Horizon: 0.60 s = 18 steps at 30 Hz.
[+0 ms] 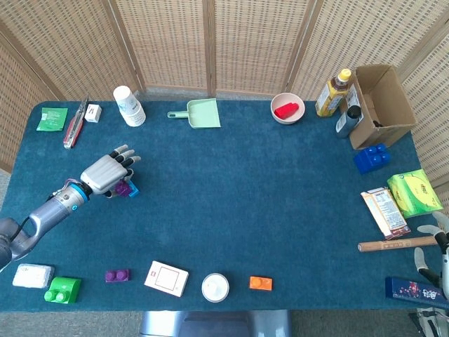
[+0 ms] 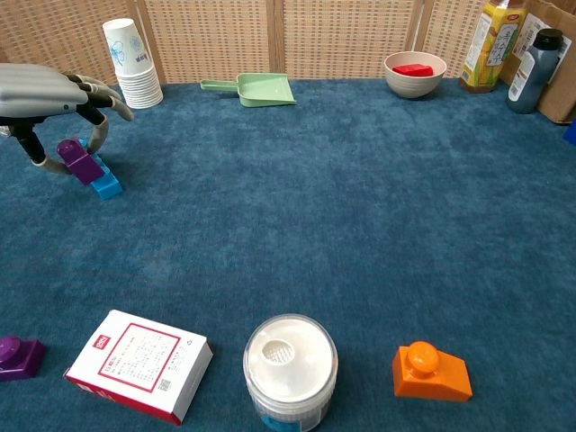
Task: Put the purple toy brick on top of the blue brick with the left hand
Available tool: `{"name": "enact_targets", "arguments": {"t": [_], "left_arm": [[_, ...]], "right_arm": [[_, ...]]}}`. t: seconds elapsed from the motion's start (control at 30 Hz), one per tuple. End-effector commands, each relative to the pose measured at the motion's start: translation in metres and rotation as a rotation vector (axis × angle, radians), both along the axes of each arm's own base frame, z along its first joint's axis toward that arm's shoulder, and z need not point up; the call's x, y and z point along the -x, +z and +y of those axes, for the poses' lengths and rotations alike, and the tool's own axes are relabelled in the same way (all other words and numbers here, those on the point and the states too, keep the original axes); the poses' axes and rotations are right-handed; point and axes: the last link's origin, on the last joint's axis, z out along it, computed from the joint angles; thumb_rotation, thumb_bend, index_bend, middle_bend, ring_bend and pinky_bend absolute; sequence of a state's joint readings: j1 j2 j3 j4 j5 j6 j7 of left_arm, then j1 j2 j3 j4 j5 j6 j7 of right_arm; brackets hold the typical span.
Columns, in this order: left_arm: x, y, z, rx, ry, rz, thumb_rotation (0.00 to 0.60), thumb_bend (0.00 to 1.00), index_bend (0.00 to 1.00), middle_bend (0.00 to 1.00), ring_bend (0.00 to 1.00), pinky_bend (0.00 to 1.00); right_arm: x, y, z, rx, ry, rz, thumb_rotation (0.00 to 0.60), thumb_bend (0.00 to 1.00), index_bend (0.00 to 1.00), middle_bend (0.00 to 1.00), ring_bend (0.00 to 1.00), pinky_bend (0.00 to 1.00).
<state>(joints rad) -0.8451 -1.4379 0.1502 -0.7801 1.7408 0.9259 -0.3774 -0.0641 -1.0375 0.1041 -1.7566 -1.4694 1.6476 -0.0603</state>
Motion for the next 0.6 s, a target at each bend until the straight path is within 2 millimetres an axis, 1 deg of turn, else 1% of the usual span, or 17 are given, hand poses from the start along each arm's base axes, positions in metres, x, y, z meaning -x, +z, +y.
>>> {"name": "enact_targets", "arguments": {"t": [0.03,0.3,0.6], "left_arm": [[0.0,0.0,0.002,-0.001,0.007,-0.001,0.6,0.32,0.63,0.13,0.01,0.0],[-0.004,-0.003,0.007,0.004,0.037,-0.019,0.6,0.32,0.62,0.13,0.01,0.0],[-0.01,-0.006,0.014,0.016,0.039,0.001,0.6,0.32,0.61,0.11,0.0,0.0]], "right_arm": [[0.0,0.0,0.0,-0.001,0.0,0.0,0.6,0.4,0.35,0.19,0.04,0.19],[0.001,0.0,0.0,0.004,-0.008,0.003,0.6,0.4,0.35,0.19,0.04,0.19],[0.001,0.001,0.001,0.007,-0.014,0.006,0.599,0.4,0.35,0.19,0.04,0.19]]}}
